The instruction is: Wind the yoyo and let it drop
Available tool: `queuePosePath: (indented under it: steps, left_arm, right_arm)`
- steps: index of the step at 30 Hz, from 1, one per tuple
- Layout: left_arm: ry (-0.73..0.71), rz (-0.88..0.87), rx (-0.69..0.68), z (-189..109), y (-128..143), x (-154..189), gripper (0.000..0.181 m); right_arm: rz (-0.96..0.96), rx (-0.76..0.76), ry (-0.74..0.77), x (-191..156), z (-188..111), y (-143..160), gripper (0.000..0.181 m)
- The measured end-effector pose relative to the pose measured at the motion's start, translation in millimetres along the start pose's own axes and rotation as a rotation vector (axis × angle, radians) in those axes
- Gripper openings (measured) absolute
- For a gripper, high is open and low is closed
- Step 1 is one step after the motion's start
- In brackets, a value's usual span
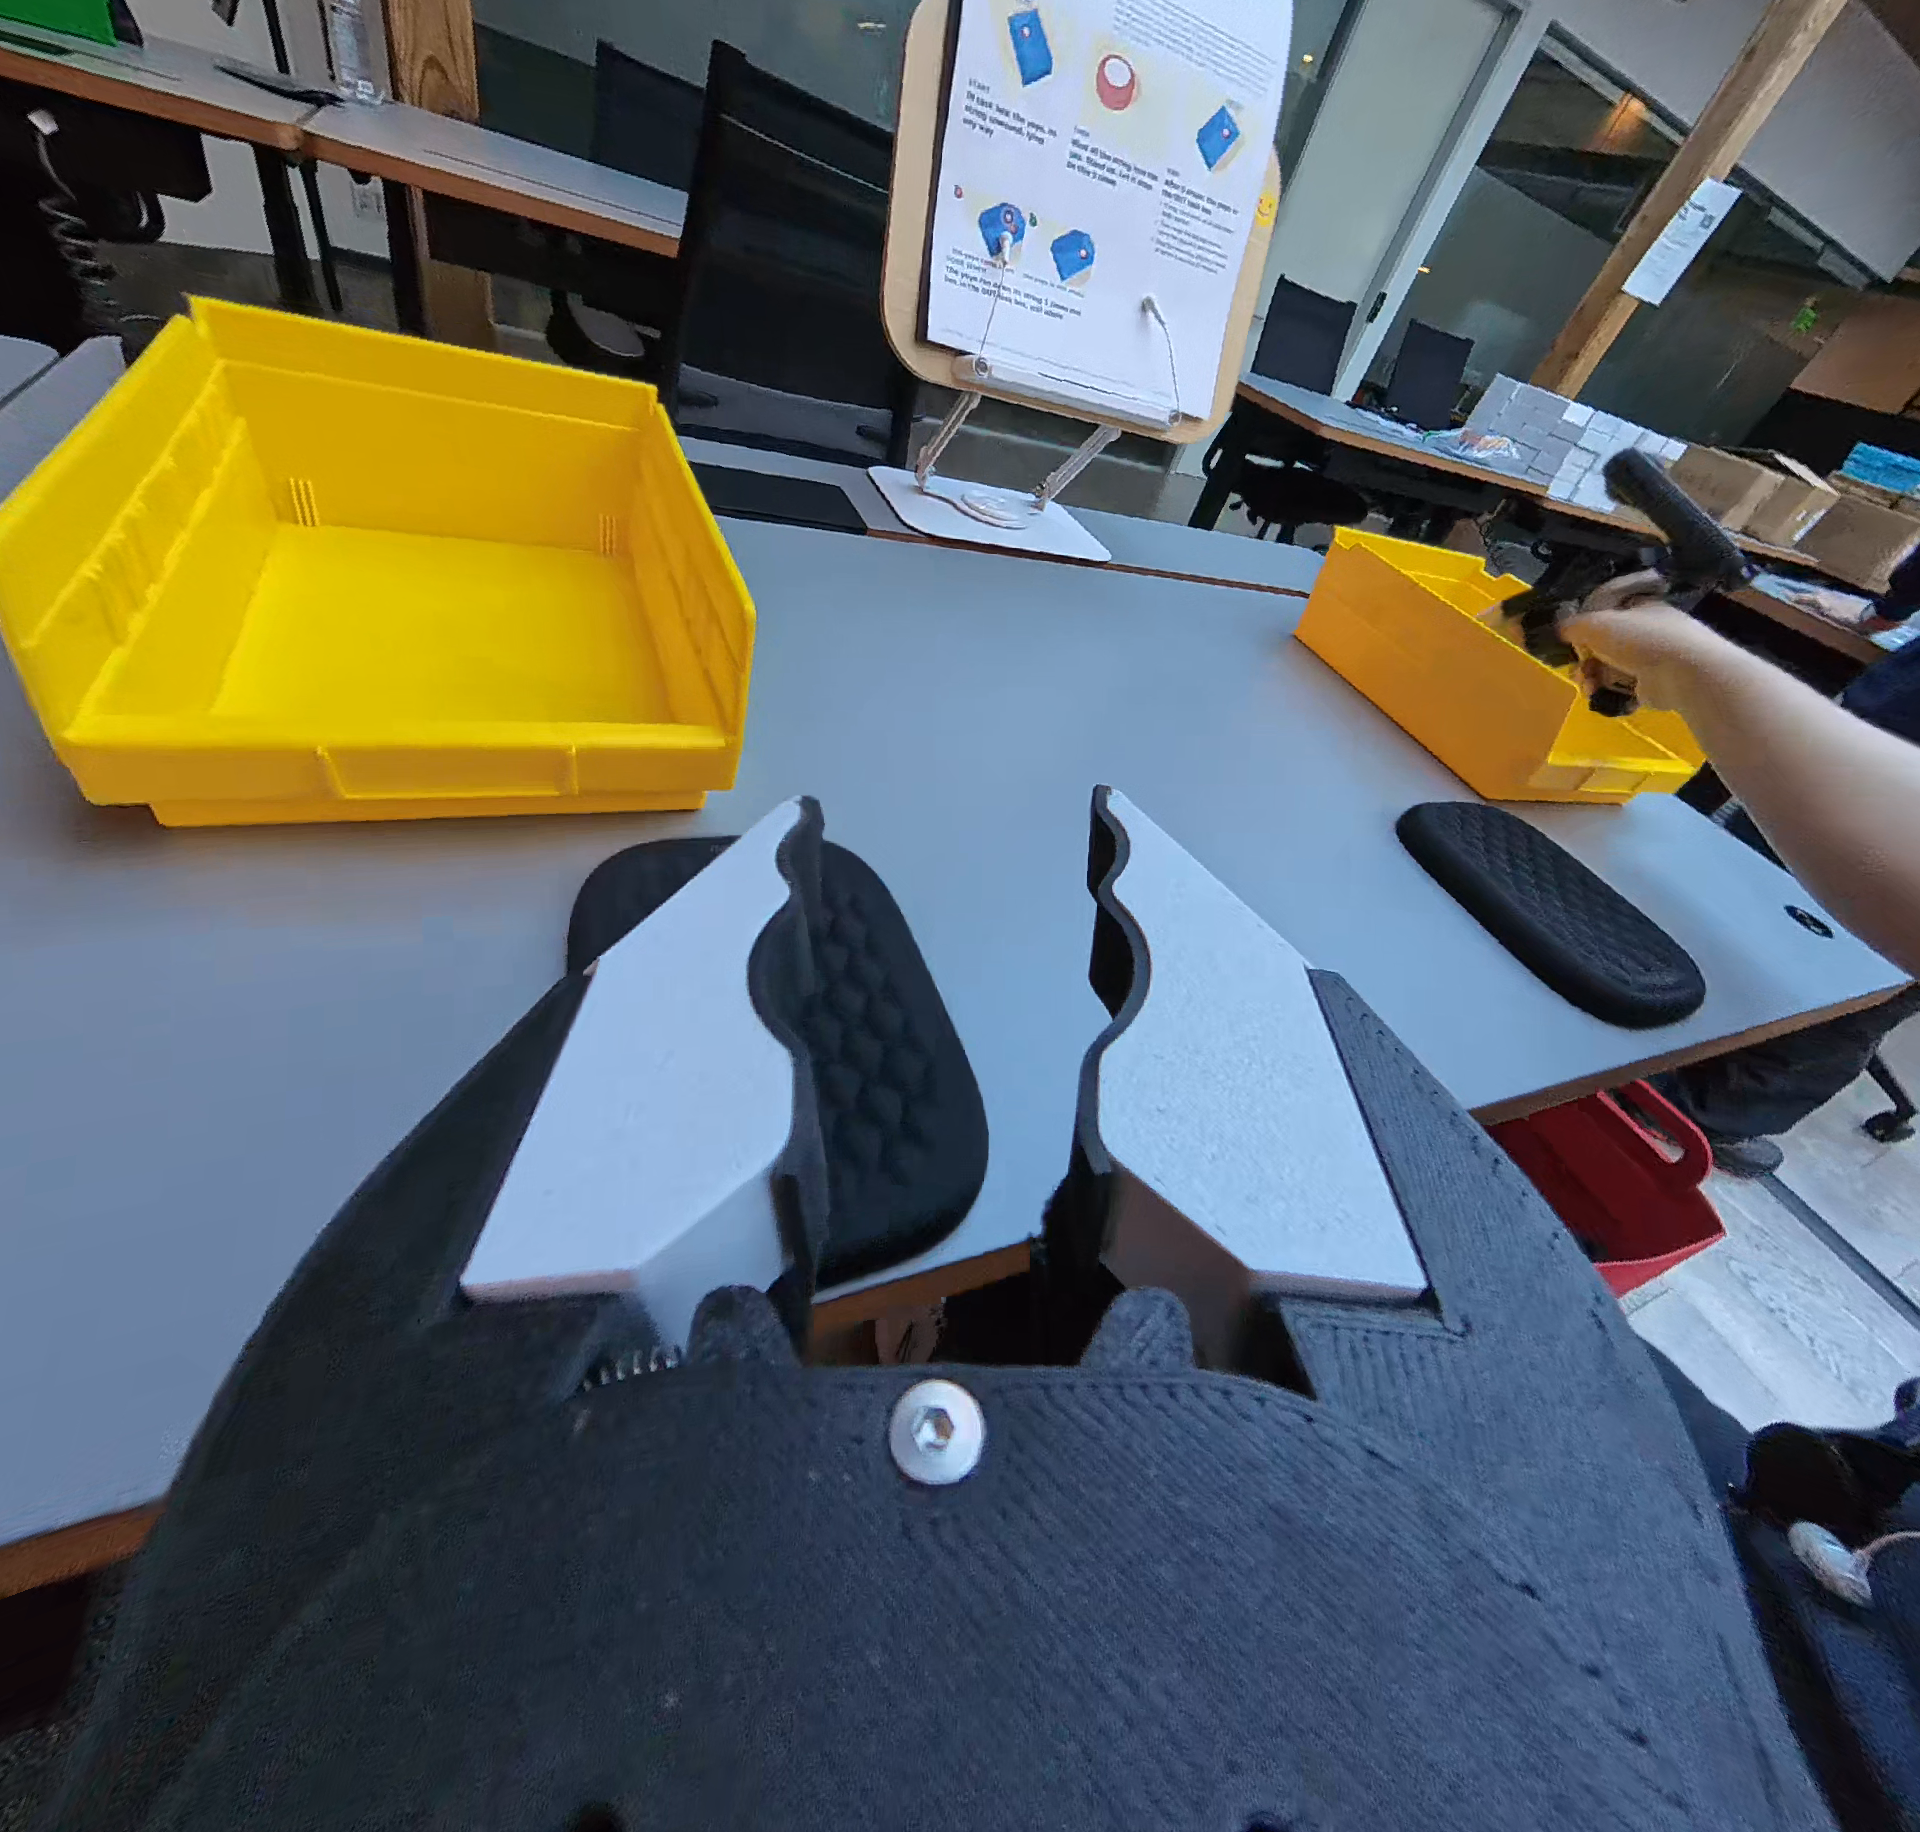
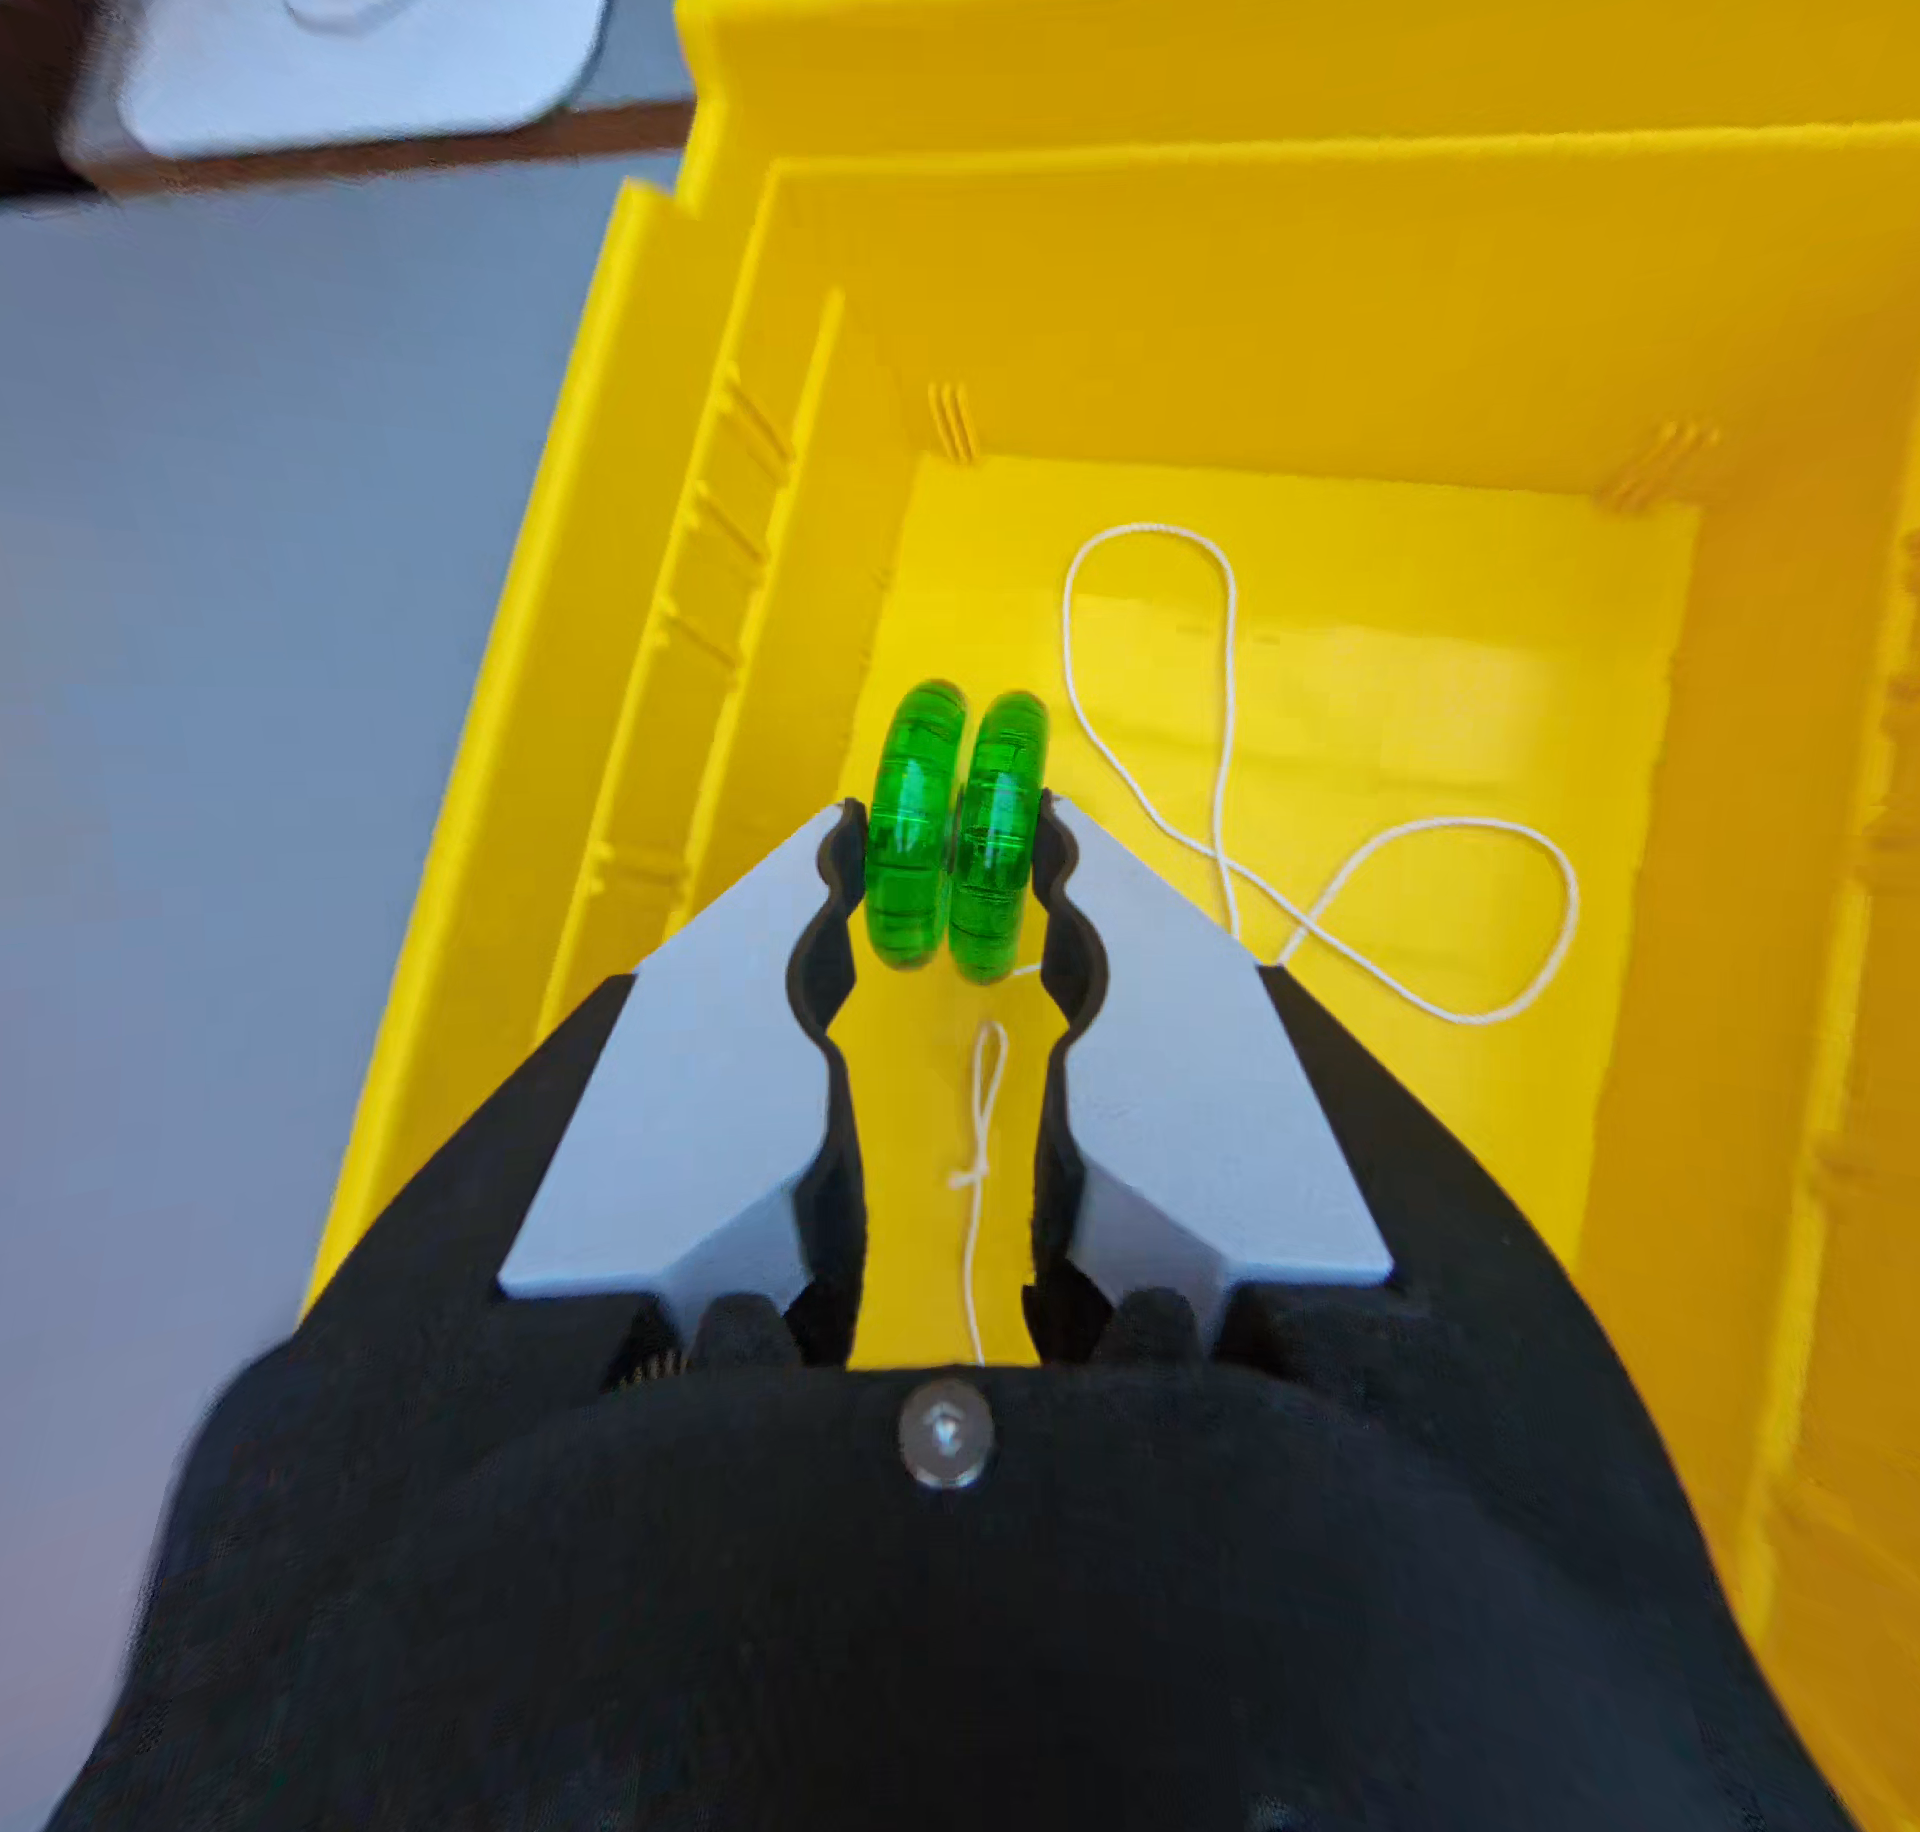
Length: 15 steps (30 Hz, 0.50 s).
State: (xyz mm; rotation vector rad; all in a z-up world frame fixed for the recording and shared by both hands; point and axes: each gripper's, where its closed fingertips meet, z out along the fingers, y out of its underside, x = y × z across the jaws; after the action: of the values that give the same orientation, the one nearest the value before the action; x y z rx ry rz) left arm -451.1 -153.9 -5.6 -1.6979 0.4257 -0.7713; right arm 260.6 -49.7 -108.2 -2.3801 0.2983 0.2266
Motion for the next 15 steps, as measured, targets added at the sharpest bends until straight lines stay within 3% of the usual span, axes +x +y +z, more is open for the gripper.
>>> queuePosePath:
  steps: [4, 6, 9, 12, 15]
  left_arm:
    - [0.108, 0.020, 0.017, 24.4, -27.8, 25.0, 0.046]
    - [0.148, 0.016, 0.051, 31.5, -42.9, 40.1, 0.045]
    - [0.188, 0.005, 0.087, 37.6, -57.4, 59.9, 0.045]
    - [0.224, -0.005, 0.081, 43.5, -65.1, 74.6, 0.045]
    - [0.235, 0.022, 0.070, 49.6, -74.7, 85.0, 0.046]
  right_arm:
    - [0.283, -0.087, -0.262, 4.0, 19.0, -24.2, 0.030]
    - [0.312, -0.142, -0.332, 0.5, 26.4, -25.5, 0.030]
    - [0.259, -0.231, -0.317, 2.4, 36.2, -9.9, 0.031]
    - [0.275, -0.195, -0.340, 7.2, 35.9, -13.3, 0.031]
    - [0.216, -0.176, -0.236, 29.7, 31.5, -13.6, 0.041]
